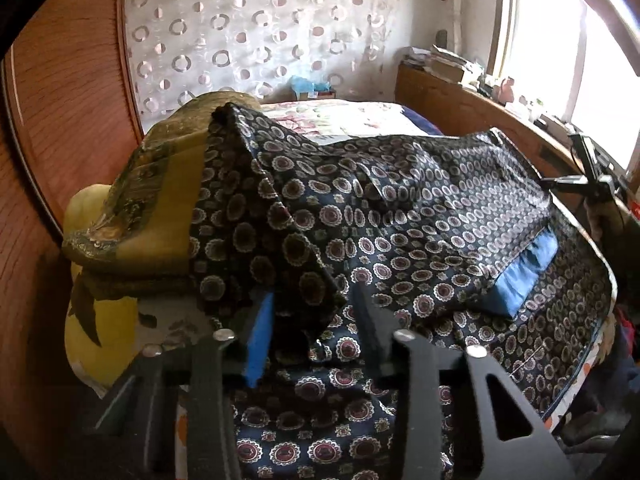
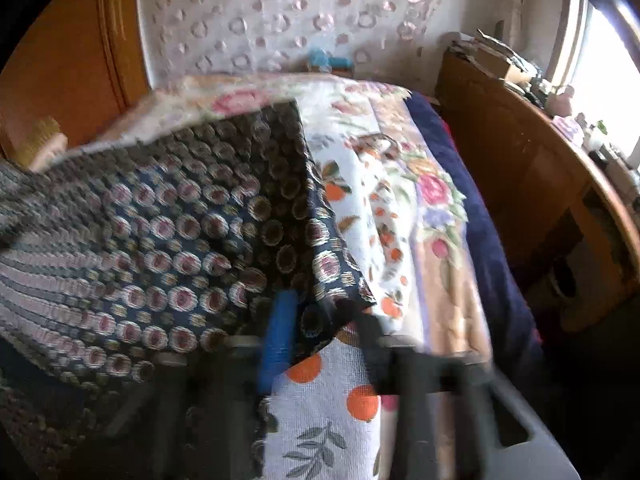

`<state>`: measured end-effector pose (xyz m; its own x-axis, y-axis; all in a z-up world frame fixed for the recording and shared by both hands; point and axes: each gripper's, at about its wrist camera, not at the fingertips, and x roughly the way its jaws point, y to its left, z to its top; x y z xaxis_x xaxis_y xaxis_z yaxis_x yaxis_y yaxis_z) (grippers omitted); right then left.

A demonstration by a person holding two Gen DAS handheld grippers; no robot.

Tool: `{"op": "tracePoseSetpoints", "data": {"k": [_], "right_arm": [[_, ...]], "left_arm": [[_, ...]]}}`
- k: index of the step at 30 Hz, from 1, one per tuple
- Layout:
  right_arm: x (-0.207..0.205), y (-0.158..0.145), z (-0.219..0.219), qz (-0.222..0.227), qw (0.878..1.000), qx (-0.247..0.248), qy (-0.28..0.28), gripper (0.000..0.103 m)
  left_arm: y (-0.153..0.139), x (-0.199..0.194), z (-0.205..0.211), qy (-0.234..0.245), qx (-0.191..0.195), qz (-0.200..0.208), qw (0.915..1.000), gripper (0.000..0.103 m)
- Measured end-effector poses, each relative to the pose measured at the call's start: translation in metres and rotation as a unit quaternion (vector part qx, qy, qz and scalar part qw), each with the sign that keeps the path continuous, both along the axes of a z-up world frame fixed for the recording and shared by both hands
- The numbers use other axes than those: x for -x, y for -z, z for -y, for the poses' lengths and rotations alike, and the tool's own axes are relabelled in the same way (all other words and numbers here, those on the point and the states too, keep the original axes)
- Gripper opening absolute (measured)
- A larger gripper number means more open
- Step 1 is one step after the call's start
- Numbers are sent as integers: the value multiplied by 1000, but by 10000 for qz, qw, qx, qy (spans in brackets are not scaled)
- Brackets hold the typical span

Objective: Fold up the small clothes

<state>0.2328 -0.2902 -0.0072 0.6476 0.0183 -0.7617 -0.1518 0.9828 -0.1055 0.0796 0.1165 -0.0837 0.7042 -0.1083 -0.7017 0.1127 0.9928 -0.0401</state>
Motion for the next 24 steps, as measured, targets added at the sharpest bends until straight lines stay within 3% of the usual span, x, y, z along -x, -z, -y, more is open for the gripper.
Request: {"op": "tracePoseSetpoints", "data": {"k": [3,7,16,24], "right_arm": [[14,-9,-5,97,9989,-301,-335,2],[43,-38,-13,327,9945,-643,-761,1],[125,-104,20,1031,9816,-1309,-928,1],[154,-96,36,939,9823,-1271,-1003,1]], "left_arm": [[3,-3,-1,-56,-57,-93,9999,27],[3,-4,-12,-195,-11,-125,9997,3],[-23,11,-28,-304,226,281,9989,1],[-34,20,-39,-411,414,489,9971,1]]}}
